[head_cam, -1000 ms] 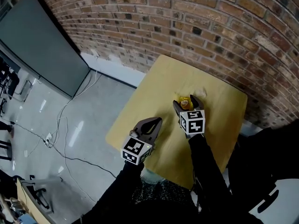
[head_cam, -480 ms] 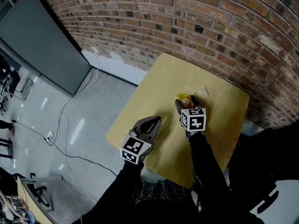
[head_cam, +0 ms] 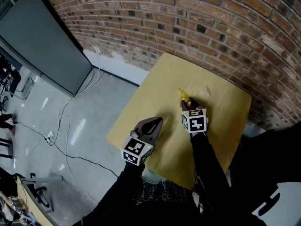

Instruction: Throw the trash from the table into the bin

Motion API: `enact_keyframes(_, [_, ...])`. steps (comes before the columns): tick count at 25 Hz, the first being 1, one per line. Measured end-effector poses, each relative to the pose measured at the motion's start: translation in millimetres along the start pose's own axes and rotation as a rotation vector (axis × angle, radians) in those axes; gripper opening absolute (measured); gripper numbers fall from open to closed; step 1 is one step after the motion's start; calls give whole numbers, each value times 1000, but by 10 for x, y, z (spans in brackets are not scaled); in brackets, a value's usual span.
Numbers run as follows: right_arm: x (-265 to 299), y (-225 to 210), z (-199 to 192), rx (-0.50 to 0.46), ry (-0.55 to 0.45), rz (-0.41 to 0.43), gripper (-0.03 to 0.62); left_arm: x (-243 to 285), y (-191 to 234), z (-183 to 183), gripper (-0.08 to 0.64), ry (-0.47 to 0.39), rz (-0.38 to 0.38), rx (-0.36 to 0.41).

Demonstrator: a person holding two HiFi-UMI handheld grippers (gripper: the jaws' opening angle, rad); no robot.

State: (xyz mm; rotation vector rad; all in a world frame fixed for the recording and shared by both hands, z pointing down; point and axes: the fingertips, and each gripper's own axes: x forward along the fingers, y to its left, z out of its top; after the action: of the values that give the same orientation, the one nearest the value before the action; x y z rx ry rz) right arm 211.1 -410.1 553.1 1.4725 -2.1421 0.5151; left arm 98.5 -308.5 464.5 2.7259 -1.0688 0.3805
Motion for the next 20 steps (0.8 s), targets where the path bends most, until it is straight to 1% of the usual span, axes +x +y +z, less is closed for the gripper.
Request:
enact_keyframes(5, [-24,-11,-13,-6,2,12,99,-8,10,30,0,-3,2,4])
enact_keyframes(6, [-31,-19,-15,-5,3,15,64,-9,12,39,0,-4,3,3])
enact_keyframes(8, [-54,-35,-21,-1,2,18,37,-10,8,46,0,-8,-1,5])
enact_keyframes(13, [-148,-71,12,11,-18,8,20,-8,-11,59,0,-18,-13,5])
enact_keyframes(20, [-348,-30,244,29,-89,10,14,-54,-13,99,0,-40,-19,-7])
